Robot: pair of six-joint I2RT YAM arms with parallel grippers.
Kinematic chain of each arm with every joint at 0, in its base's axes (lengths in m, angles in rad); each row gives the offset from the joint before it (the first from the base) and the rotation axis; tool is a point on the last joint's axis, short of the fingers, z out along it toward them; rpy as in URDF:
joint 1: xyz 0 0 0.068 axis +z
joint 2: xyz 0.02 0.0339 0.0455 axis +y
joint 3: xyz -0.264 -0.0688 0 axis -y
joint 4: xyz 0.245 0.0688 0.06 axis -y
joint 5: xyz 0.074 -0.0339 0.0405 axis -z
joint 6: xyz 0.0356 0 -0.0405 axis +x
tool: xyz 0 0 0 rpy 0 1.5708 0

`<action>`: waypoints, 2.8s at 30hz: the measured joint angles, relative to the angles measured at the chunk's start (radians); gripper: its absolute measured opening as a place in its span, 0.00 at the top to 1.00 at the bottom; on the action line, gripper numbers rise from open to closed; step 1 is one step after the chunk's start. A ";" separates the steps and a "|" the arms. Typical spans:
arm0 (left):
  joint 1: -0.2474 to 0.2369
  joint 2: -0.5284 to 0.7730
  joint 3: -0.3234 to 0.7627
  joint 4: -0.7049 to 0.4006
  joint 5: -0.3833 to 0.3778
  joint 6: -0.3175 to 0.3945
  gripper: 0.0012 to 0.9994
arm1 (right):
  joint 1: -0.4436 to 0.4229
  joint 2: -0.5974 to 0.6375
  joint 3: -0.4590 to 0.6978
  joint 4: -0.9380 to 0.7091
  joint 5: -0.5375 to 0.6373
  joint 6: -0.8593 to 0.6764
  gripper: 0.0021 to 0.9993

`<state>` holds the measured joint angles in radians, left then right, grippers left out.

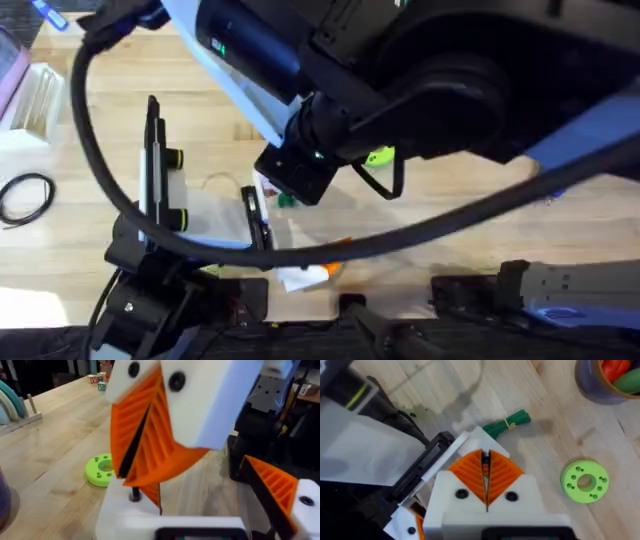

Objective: Pick up the gripper from the table and insert it into the empty holder that is missing its gripper. Then pick up a screw, insert it into the mounting hole, and use the screwdriver to tighten it. Finally, clean up the table by picking up the vegetable and placing it into the bucket.

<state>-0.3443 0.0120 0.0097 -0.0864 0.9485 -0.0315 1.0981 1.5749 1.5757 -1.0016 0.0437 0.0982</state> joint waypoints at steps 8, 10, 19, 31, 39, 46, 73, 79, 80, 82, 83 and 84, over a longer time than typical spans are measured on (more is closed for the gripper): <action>0.000 0.000 0.000 0.000 -0.002 0.000 0.01 | 0.000 0.000 0.000 -0.008 -0.004 0.000 1.00; 0.000 0.000 0.000 0.000 -0.002 0.000 0.01 | 0.000 0.000 0.000 -0.012 -0.004 0.000 1.00; 0.000 0.000 0.000 0.000 -0.003 0.000 0.01 | 0.000 0.000 0.000 -0.019 -0.004 0.011 1.00; 0.000 0.000 0.000 0.001 -0.007 0.000 0.01 | 0.001 0.003 0.000 -0.012 0.023 0.082 1.00; 0.000 0.000 0.000 0.001 -0.010 0.000 0.01 | 0.001 0.003 0.000 -0.011 0.023 0.096 1.00; 0.000 0.000 0.000 0.001 -0.010 -0.005 0.01 | 0.001 0.010 0.000 -0.004 0.024 0.120 1.00; 0.000 0.000 0.000 0.001 -0.010 0.001 0.01 | -0.002 0.027 0.000 0.013 -0.019 0.149 1.00; 0.001 0.000 0.000 0.003 -0.020 0.001 0.01 | -0.006 0.028 0.000 0.023 -0.023 0.149 1.00; 0.001 0.000 0.000 0.003 -0.021 0.001 0.01 | -0.006 0.028 0.000 0.023 -0.023 0.149 1.00; 0.001 0.000 0.000 0.003 -0.022 0.002 0.01 | -0.006 0.028 0.000 0.024 -0.023 0.149 1.00; 0.001 0.000 0.000 0.003 -0.022 0.002 0.01 | -0.006 0.028 0.000 0.024 -0.023 0.149 1.00; 0.001 0.000 0.000 0.003 -0.022 0.002 0.01 | -0.006 0.028 0.000 0.024 -0.023 0.149 1.00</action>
<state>-0.3435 0.0120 0.0093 -0.0834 0.9261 -0.0299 1.0916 1.6032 1.5753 -0.9779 0.0208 0.2474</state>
